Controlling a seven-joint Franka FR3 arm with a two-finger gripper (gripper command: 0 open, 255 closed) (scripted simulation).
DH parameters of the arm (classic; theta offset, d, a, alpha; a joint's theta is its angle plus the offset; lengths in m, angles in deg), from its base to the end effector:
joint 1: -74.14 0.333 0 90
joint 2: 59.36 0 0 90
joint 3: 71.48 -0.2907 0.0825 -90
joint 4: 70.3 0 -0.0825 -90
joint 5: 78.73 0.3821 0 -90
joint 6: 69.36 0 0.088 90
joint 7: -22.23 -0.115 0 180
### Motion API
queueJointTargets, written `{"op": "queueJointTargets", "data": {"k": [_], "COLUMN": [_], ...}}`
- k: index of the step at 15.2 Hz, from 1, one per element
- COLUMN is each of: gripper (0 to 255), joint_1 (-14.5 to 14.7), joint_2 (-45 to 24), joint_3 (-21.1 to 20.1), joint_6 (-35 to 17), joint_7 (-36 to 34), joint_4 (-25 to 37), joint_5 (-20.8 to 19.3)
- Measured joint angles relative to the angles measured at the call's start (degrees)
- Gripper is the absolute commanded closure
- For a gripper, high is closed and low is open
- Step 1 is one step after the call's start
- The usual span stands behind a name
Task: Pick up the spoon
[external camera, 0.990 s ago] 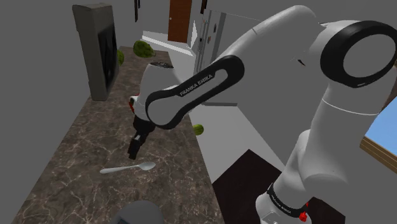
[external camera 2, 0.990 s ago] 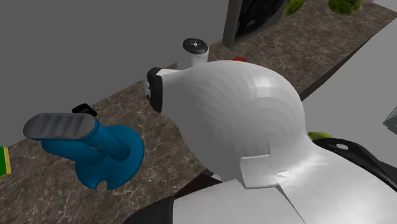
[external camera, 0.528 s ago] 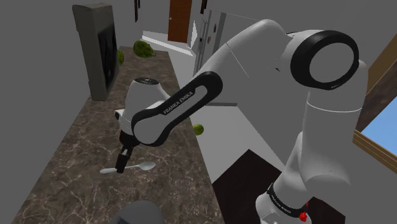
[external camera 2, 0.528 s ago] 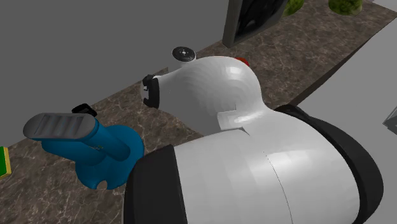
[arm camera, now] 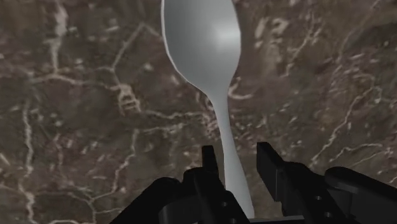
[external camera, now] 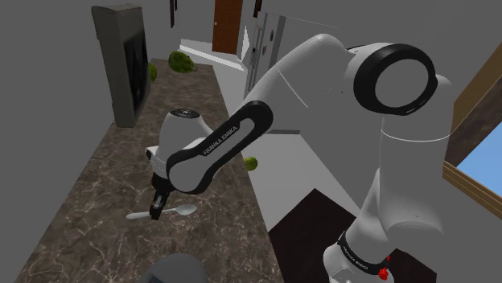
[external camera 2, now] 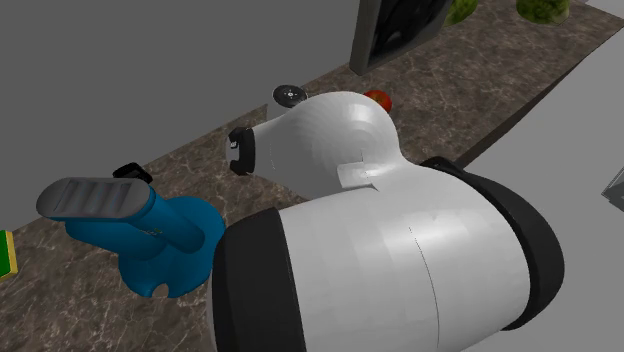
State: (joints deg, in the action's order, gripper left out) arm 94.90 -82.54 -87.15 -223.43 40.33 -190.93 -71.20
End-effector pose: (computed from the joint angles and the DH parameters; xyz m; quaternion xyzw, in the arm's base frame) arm 0.4779 0.3477 0.2187 -0.9121 -0.3896 -0.0788 0.0999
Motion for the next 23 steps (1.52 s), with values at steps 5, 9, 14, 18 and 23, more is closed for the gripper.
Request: {"op": "queueJointTargets", "data": {"k": [5, 9, 14, 18, 23], "gripper": [255, 255, 255, 255, 255], "joint_1": [0.02, -0.07, -0.35, -0.65, -0.89], "joint_2": [-0.06, 0.34, 2.83, 5.33, 7.85], "joint_3": [0.01, -0.07, -0.36, -0.62, -0.80], "joint_6": [-0.04, 0.15, 2.80, 5.55, 8.86], "joint_7": [0.00, 0.03, -0.15, -0.29, -0.54], "joint_4": [0.04, -0.16, 0.06, 0.38, 1.23], "joint_5": [-0.02, 0.08, 0.44, 0.83, 1.15]}}
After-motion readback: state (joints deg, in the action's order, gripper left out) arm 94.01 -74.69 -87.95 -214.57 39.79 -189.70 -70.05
